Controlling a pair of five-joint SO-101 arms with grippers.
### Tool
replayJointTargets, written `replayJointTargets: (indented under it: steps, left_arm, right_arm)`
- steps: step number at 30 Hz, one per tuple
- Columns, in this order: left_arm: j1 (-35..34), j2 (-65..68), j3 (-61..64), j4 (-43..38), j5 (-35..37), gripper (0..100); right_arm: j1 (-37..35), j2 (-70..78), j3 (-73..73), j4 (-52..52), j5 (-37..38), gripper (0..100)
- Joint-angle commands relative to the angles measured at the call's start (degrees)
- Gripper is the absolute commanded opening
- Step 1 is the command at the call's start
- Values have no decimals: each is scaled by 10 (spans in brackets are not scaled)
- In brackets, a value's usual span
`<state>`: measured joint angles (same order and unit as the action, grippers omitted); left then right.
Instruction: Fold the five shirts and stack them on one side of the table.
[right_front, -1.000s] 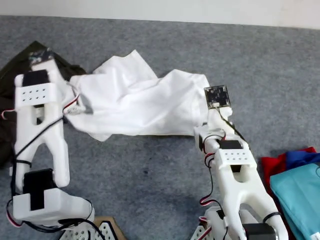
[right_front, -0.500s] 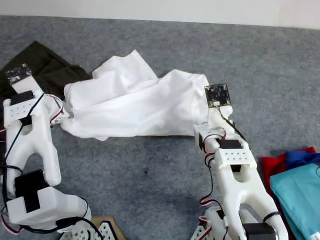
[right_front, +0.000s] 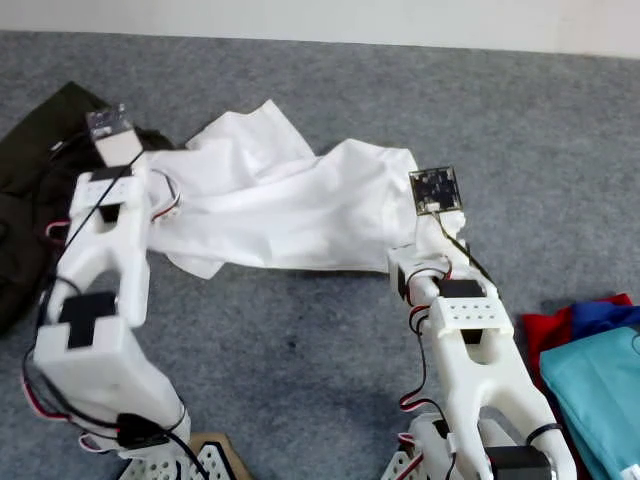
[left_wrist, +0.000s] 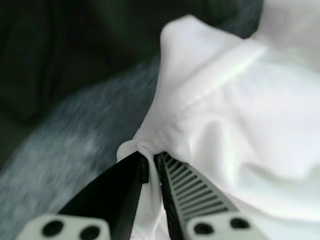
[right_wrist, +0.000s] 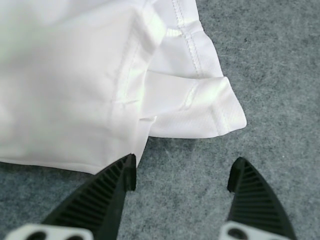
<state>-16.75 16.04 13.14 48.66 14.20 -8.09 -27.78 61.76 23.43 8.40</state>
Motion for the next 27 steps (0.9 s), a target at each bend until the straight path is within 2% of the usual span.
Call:
replayJointTargets:
  steps: [1,6,13,17,20,22,27]
  left_arm:
    - [19,59,-136,-9,27,42]
    - [25,110,-261,-4,96,42]
    - [82,121,-444,98,98,45]
    - [99,121,-453,118,95,45]
    - [78,121,-447,122,94,53]
    - [65,121,-447,123,94,114]
    - [55,121,-446,164,98,368]
  right_arm:
    - [-4,0,-19,-11,-7,293]
    - [-4,2,-20,-11,-7,293]
    - [-5,5,-20,-11,-7,293]
    - [-5,5,-19,-11,-7,293]
    - [-5,5,-18,-11,-4,293]
    - [-6,5,-18,-11,-4,293]
    - [-6,5,-17,-11,-4,293]
